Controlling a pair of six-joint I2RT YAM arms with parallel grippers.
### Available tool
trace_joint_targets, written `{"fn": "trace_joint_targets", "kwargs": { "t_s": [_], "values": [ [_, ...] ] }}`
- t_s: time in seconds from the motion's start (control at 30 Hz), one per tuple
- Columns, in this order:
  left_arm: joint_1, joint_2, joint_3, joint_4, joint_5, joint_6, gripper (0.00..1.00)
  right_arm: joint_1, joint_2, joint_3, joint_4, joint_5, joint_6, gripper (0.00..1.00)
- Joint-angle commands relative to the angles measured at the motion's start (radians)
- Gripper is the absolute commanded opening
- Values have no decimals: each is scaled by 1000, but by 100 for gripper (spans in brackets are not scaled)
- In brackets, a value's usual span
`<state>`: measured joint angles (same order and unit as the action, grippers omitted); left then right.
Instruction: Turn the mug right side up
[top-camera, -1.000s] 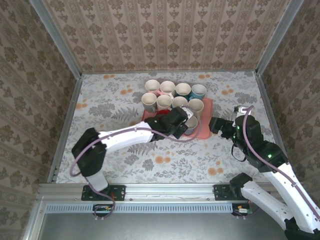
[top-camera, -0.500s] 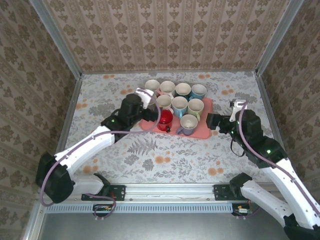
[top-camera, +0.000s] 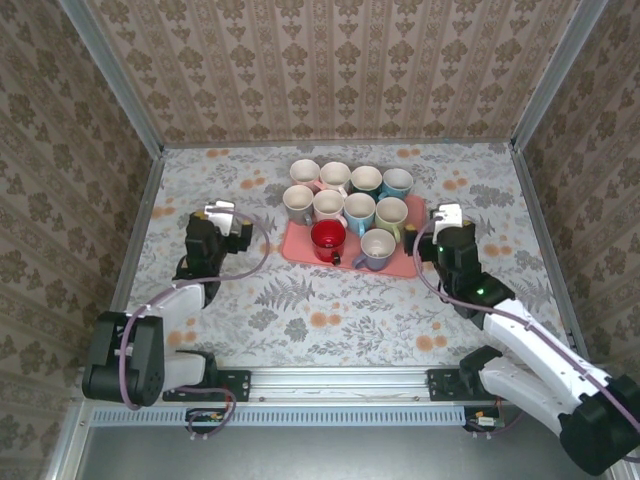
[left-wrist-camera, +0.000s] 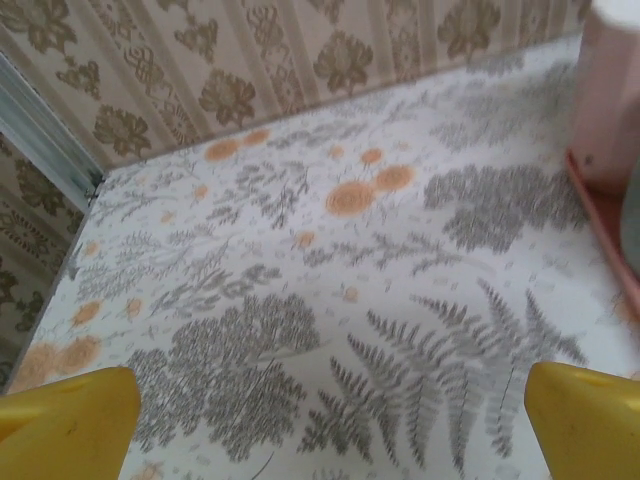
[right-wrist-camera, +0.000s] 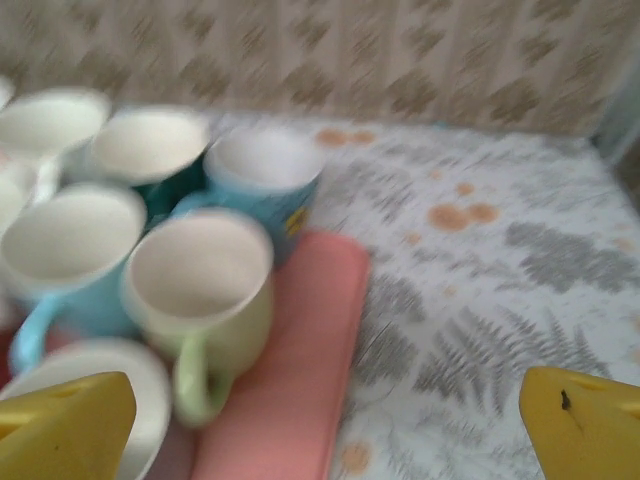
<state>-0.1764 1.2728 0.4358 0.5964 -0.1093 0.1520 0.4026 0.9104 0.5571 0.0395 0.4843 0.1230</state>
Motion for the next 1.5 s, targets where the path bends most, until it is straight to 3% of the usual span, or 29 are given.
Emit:
{"fn": "trace_joint_targets", "kwargs": {
  "t_s": [0.0,0.07,0.13,0.2,0.27,0.33,0.43,0.5,0.57,0.6,0.63,0.7,1.47],
  "values": [
    [51,74,-31,53,-25,-63,100,-96,117,-105,224,221,56,100],
    [62,111,-24,101,22,-23,100,-136,169,-163,340,177,21,100],
    [85,157,-43,186,-22,-57,100,-183,234,-219,476,110,-13,100],
    [134,223,-73,296,16,-104,100,-223,278,-245,584,67,-22,100],
    [162,279,-106,434,31,-116,100,-268,304,-288,719,-75,-55,100],
    [163,265,-73,336,10,-135,100,-300,384,-329,938,-172,-84,100],
    [151,269,-38,277,27,-107,100,-323,566,-328,1099,-257,-104,100],
    [144,269,-36,276,25,-103,100,-322,689,-323,1261,-253,-123,100],
    [151,272,-34,277,37,-106,100,-333,592,-217,900,-233,-71,100],
    [152,272,-32,271,39,-106,100,-354,629,-153,831,-248,-61,100],
    [152,272,-32,274,40,-105,100,-357,632,-180,899,-253,-66,100],
    [155,274,-29,270,43,-105,100,-361,624,-162,841,-217,-43,100],
    [153,272,-31,270,44,-108,100,-346,621,-171,860,-222,-63,100]
  ]
}}
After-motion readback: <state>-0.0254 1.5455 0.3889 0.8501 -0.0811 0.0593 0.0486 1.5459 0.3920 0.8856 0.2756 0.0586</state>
